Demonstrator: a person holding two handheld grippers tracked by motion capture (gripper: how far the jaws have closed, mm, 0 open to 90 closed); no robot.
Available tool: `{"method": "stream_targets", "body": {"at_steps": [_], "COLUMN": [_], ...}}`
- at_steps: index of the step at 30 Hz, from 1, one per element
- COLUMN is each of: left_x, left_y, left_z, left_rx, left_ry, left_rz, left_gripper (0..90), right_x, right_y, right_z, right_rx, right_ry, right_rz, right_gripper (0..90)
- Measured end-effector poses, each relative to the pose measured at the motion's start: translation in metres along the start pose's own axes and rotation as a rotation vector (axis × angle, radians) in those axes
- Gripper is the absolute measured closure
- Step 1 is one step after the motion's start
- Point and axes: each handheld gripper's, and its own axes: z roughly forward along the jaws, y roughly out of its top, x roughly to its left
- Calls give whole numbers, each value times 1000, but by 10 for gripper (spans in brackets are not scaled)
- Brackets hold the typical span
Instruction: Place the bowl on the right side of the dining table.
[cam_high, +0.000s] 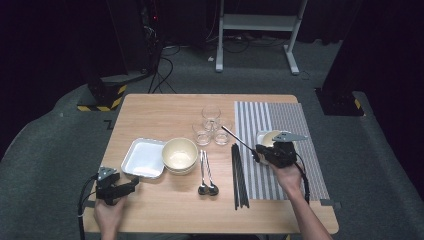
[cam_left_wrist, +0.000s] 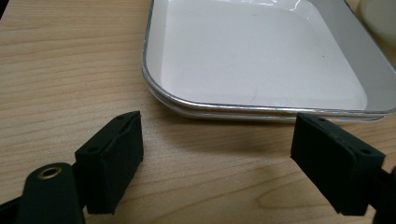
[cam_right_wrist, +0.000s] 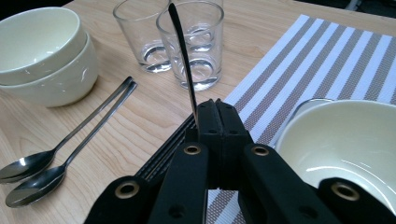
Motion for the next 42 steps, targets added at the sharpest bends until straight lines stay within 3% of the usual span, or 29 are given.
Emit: {"method": "stream_targets", "body": {"at_steps": [26, 42], "left_x": [0, 0], "left_y": [0, 0], "left_z": [0, 0], "left_rx": [-1, 1], "left_ry": [1, 3], "left_rz": [0, 2], "left_gripper": [171, 171], "right_x": [-25, -41], "right_y": [6, 7], "right_z": [-21, -25], "right_rx": [-34, -15], "right_ry": [-100, -176], "right_rz": [11, 9], "right_gripper": [900, 900]}}
